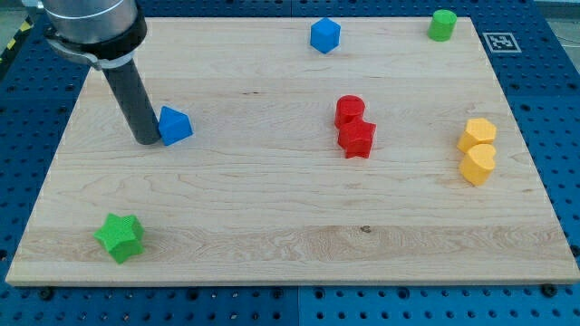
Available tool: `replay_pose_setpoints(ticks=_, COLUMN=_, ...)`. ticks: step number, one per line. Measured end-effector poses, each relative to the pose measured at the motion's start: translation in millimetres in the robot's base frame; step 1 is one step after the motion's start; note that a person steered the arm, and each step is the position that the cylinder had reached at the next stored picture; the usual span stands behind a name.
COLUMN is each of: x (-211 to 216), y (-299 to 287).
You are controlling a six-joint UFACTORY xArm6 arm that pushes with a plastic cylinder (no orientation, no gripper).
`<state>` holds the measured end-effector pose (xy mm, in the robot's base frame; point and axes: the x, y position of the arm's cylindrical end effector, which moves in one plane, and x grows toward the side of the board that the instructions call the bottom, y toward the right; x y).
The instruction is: Move the triangle parallel to the left of the red circle
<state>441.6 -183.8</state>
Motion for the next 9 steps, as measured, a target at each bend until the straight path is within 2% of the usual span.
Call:
replay_pose_setpoints(ticks=4, x=15.9, y=26.1)
replay_pose_setpoints(ticks=7, x=4.1, y=53.9)
replay_pose_setpoints(ticks=8, x=4.1, y=20.1)
replay_pose_setpoints(ticks=9, x=-10.0, y=18.3)
